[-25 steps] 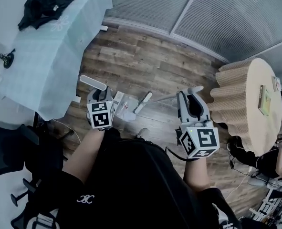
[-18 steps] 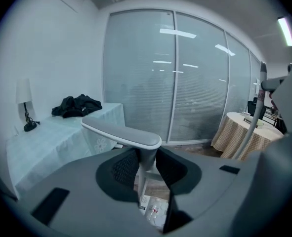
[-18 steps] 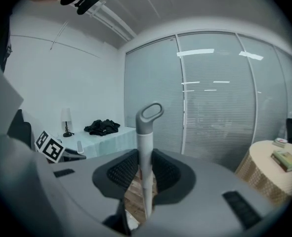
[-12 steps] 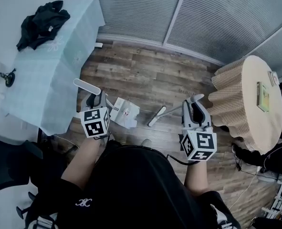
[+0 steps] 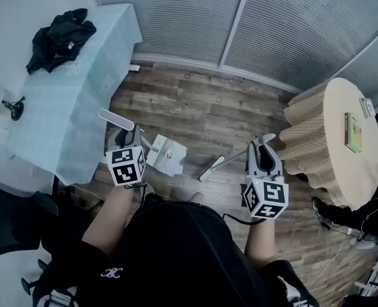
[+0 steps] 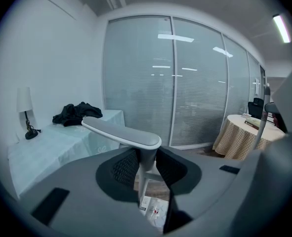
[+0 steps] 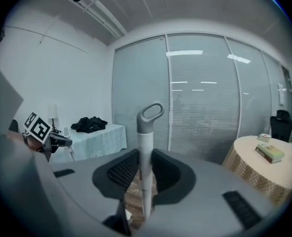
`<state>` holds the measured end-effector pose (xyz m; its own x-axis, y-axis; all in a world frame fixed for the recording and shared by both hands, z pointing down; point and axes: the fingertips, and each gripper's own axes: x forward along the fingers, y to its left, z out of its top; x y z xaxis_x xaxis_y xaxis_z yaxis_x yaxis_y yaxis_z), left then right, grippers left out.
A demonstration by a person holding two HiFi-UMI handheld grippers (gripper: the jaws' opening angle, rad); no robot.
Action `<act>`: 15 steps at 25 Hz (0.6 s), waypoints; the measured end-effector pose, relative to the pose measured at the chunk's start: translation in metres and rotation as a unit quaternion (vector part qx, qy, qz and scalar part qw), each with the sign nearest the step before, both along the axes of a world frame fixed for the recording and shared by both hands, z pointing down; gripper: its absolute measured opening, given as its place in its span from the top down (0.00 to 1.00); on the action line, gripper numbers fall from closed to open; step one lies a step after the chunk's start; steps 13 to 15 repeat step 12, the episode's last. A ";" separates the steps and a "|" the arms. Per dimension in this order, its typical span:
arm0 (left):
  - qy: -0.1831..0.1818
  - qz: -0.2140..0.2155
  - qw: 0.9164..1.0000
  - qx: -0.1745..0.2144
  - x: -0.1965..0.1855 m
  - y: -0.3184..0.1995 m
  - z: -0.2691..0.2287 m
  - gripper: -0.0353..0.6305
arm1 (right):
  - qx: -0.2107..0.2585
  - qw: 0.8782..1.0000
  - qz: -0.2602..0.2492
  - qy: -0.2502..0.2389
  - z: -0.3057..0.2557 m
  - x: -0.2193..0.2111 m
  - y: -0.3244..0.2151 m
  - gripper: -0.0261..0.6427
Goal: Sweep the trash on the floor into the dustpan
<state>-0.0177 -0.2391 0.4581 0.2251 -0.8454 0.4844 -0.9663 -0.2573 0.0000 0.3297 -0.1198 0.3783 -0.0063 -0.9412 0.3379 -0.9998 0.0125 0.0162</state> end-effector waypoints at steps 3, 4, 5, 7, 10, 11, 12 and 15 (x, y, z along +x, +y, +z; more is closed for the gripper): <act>-0.002 -0.002 1.000 0.002 0.004 0.004 -0.002 0.79 | 0.000 1.000 -0.007 -0.005 0.001 0.002 0.001 0.81; -0.002 -0.003 1.000 0.003 0.004 0.005 -0.003 0.79 | 0.000 1.000 -0.009 -0.006 0.002 0.002 0.002 0.81; -0.003 -0.004 1.000 0.003 0.004 0.006 -0.003 0.79 | 0.000 1.000 -0.012 -0.008 0.002 0.002 0.002 0.81; -0.004 -0.007 1.000 0.004 0.003 0.010 -0.003 0.79 | -0.001 1.000 -0.020 -0.010 0.004 0.000 0.004 0.81; -0.004 -0.013 1.000 0.001 0.002 0.015 0.000 0.79 | -0.003 0.999 -0.032 -0.010 0.006 -0.003 0.005 0.81; -0.004 -0.014 1.000 0.000 0.002 0.016 0.000 0.79 | -0.003 0.999 -0.035 -0.010 0.006 -0.003 0.005 0.81; -0.004 -0.016 1.000 -0.001 0.002 0.017 0.001 0.79 | -0.003 0.999 -0.037 -0.010 0.007 -0.003 0.005 0.81; -0.004 -0.016 1.000 -0.001 0.002 0.017 0.001 0.79 | -0.003 0.999 -0.037 -0.010 0.007 -0.003 0.005 0.81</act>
